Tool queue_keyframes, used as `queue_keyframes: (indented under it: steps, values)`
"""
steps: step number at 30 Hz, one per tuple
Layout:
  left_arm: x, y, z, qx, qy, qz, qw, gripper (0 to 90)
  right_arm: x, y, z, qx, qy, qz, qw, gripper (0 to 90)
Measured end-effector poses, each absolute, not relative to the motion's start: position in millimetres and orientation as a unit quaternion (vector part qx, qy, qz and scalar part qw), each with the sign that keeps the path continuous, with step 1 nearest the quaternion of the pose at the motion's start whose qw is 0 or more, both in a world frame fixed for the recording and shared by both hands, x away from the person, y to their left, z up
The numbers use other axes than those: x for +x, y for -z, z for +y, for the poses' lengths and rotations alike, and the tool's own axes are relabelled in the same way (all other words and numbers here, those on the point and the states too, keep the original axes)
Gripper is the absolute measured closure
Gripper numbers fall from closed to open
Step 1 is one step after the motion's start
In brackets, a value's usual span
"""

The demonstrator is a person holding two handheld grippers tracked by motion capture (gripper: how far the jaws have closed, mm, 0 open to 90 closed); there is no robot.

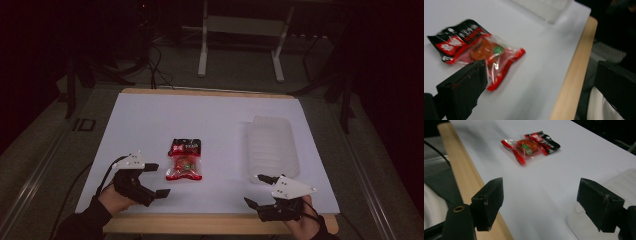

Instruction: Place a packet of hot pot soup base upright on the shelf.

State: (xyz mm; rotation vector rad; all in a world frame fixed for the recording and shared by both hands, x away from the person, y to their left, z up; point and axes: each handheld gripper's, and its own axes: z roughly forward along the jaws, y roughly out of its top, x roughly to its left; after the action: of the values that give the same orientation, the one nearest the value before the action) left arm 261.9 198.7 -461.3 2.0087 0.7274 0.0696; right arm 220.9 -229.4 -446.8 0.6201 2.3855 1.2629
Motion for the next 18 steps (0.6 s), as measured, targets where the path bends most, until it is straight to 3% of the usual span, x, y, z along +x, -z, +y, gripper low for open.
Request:
queue_keyframes:
  steps: [3, 9, 14, 18]
  values:
    - [273, 462, 200, 0.822, -0.037, 0.304, 0.48, 0.0, 219, 444, -231, 0.212, -0.458, 0.842, 0.19, 13.9]
    - [289, 464, 197, 0.829, -0.07, 0.315, 0.457, 1.4, 216, 438, -235, 0.233, -0.479, 0.82, 0.211, 11.9]
    - [305, 467, 196, 0.825, -0.065, 0.341, 0.446, 1.4, 216, 432, -241, 0.254, -0.513, 0.8, 0.179, 10.9]
    - [316, 470, 195, 0.824, -0.068, 0.358, 0.433, 2.9, 216, 429, -240, 0.26, -0.524, 0.79, 0.184, 10.7]
